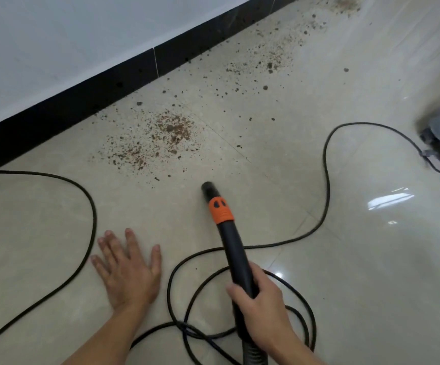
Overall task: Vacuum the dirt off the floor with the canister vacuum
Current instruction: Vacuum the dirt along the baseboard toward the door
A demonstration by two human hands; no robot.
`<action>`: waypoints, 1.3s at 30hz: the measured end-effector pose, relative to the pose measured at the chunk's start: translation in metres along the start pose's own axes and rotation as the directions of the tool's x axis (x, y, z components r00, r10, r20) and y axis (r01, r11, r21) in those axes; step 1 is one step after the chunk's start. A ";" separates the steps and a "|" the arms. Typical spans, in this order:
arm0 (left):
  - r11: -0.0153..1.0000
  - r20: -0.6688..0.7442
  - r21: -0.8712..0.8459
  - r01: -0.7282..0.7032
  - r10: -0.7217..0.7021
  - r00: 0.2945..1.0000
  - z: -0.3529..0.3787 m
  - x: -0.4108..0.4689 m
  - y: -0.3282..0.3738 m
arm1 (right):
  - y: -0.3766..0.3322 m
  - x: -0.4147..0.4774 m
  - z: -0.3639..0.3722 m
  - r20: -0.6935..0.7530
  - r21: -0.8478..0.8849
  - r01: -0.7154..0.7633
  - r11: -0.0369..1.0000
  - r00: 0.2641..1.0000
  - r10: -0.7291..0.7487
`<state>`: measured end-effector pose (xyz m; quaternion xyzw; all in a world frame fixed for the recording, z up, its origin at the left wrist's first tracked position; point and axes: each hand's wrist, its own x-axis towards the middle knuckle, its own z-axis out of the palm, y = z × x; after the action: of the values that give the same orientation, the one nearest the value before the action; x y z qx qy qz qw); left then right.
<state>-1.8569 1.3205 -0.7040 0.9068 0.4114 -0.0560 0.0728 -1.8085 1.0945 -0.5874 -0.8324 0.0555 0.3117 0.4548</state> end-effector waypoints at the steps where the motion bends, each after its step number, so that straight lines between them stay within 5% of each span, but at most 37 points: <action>1: 1.000 0.001 0.003 0.000 0.000 1.000 0.000 0.001 0.000 | -0.003 0.009 -0.004 -0.044 0.003 0.006 1.000 0.999 -0.005; 5: 1.000 0.001 0.001 -0.002 0.002 1.000 0.000 0.000 -0.001 | -0.034 0.046 -0.037 -0.221 0.125 -0.051 0.991 0.972 0.078; 12: 1.000 0.004 -0.016 -0.001 0.001 1.000 -0.001 -0.001 -0.002 | -0.072 0.021 -0.049 0.054 0.170 -0.102 0.980 0.994 0.094; 17: 1.000 0.002 -0.025 -0.002 0.002 1.000 0.000 0.000 -0.002 | -0.101 0.057 -0.088 -0.091 0.222 -0.102 0.970 0.988 0.125; 25: 0.999 -0.024 -0.035 -0.019 0.019 1.000 0.001 -0.001 -0.004 | -0.122 0.074 -0.078 0.110 0.141 -0.110 0.984 0.989 0.095; 30: 0.999 -0.038 -0.045 -0.020 0.018 0.999 0.001 0.000 -0.002 | -0.138 0.094 -0.093 -0.046 0.172 -0.082 0.982 0.995 0.091; 39: 0.997 -0.059 -0.067 -0.027 0.024 0.998 0.002 0.001 -0.004 | -0.133 0.062 -0.108 0.075 0.109 -0.168 0.980 0.984 0.160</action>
<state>-1.8592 1.3231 -0.7067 0.9103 0.4034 -0.0146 0.0922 -1.6588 1.0982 -0.4839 -0.7868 0.1269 0.3715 0.4762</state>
